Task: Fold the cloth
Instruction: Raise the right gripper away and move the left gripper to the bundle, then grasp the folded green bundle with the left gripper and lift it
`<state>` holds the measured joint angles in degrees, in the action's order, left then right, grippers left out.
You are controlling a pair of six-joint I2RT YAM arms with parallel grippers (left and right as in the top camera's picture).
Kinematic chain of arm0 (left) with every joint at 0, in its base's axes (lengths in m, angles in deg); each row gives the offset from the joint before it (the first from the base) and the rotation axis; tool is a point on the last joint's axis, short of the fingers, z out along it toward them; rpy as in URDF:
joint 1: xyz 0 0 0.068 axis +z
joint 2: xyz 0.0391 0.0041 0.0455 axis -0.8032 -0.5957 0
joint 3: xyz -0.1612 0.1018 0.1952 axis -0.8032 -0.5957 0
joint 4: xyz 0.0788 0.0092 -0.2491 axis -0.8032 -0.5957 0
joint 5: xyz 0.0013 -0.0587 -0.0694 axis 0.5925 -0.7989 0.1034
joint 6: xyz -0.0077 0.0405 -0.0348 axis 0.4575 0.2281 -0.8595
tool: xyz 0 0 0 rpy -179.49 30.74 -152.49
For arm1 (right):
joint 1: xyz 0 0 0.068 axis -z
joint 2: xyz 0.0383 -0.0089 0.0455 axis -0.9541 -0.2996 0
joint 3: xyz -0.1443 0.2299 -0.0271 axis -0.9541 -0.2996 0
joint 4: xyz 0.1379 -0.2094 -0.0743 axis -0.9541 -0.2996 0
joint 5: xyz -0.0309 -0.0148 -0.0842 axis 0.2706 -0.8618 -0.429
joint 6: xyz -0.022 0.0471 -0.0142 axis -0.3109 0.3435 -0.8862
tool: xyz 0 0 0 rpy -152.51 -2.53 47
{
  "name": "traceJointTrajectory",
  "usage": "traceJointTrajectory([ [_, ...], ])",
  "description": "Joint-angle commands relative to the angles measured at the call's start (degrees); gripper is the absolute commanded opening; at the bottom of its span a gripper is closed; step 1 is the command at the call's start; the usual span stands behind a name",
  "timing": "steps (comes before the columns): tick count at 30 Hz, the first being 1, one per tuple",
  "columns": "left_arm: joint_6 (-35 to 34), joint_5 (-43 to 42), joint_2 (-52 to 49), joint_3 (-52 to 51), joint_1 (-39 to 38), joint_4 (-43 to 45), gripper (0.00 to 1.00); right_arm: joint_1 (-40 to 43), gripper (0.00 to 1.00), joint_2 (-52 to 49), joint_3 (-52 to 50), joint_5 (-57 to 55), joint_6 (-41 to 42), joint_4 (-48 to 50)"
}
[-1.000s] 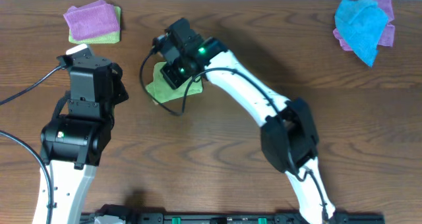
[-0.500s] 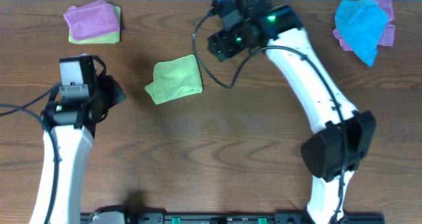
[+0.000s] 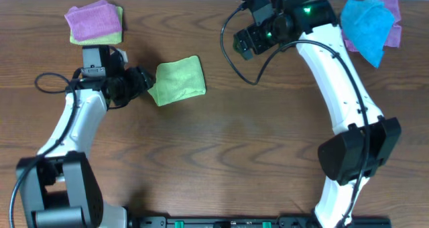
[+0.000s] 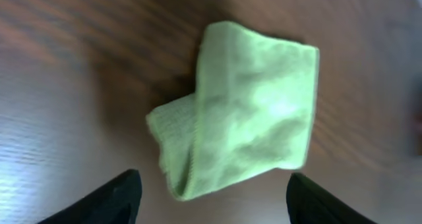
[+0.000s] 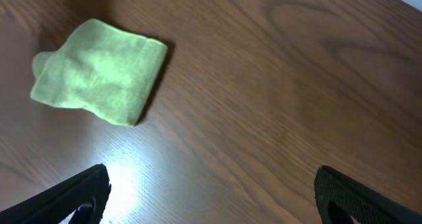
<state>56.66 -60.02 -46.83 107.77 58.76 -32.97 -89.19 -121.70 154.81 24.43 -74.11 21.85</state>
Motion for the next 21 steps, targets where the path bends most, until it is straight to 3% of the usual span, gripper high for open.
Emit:
traceJointTrajectory([
  [1, -0.92, -7.54, -3.06, -0.24, 2.03, 2.14, 0.72, 1.77, 0.99, 2.03, 0.83, 0.2, -0.98, -0.17],
  [10, -0.2, -8.85, -6.23, -0.22, 6.82, 4.31, 0.74, 3.96, 0.99, 2.1, 0.83, 0.28, -1.2, 0.15],
  [21, -4.98, -23.78, -16.68, -0.24, 7.41, 13.05, 0.73, 3.96, 0.99, 2.1, 0.83, 0.26, -1.18, 0.46],
])
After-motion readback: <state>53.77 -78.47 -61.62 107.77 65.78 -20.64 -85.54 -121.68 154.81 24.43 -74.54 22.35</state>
